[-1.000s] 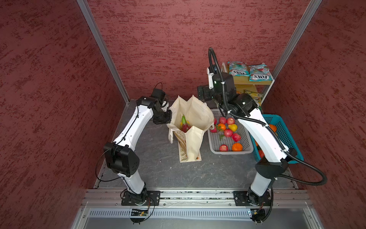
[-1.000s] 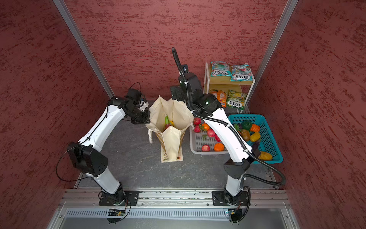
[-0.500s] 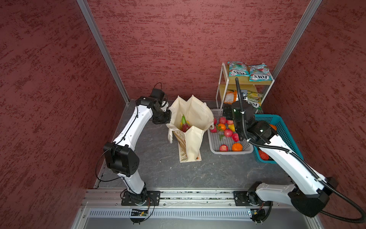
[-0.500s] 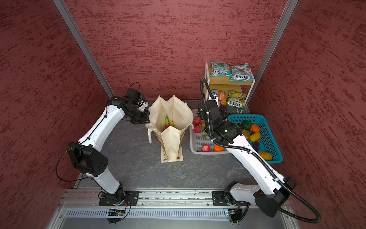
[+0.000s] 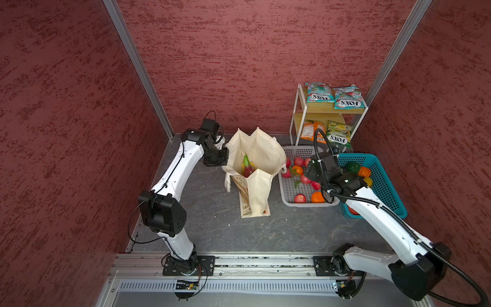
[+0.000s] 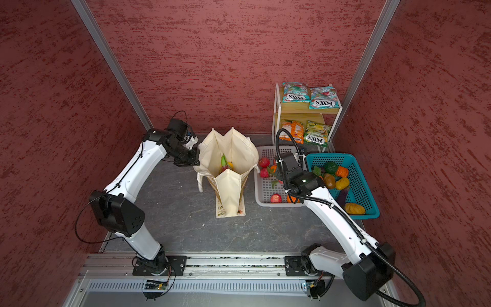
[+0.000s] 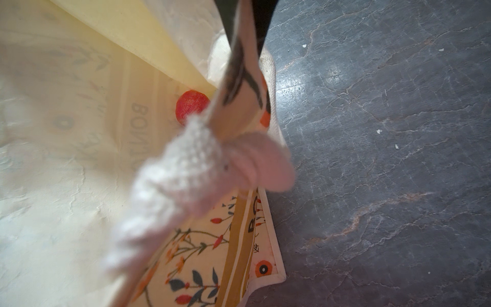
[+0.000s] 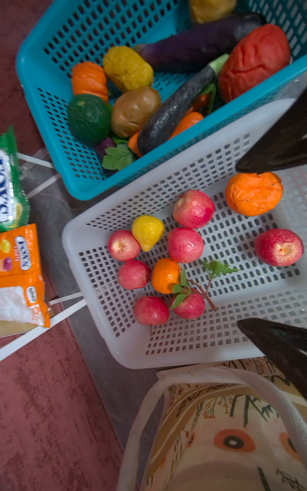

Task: Place the food into the grocery bag and tie it
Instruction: 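Raise the right gripper and move it back over the white basket, then lower the right gripper and grasp another red apple in the basket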

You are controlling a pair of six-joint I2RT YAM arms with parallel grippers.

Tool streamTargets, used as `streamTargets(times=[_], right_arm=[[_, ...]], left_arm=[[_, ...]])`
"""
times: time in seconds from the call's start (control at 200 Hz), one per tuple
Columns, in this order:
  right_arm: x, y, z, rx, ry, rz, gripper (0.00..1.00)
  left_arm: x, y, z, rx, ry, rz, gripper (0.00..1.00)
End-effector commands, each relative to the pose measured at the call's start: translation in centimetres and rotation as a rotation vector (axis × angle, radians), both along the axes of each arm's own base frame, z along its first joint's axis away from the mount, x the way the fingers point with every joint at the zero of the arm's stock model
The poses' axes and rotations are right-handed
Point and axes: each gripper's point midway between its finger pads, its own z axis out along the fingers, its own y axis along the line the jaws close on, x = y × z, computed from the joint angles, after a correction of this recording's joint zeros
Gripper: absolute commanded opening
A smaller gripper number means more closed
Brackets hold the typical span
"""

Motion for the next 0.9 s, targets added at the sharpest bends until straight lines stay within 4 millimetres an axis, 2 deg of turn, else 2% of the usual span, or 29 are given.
streamTargets(times=[0.0, 0.551, 0.897], right_arm=[[-0.9, 0.7, -3.0, 0.079, 0.131, -0.021, 0.84], [-0.7, 4.2, -12.1, 0.195, 0.537, 0.052, 0.78], [-0.8, 4.4, -15.0, 0.195, 0.636, 0.056, 0.80]], left_arm=[[0.2, 0.2, 0.5, -0.002, -0.017, -0.013, 0.00], [0.0, 0.9, 0.3, -0.001, -0.020, 0.001, 0.00], [0.2, 1.3, 0.2, -0.007, -0.015, 0.015, 0.00]])
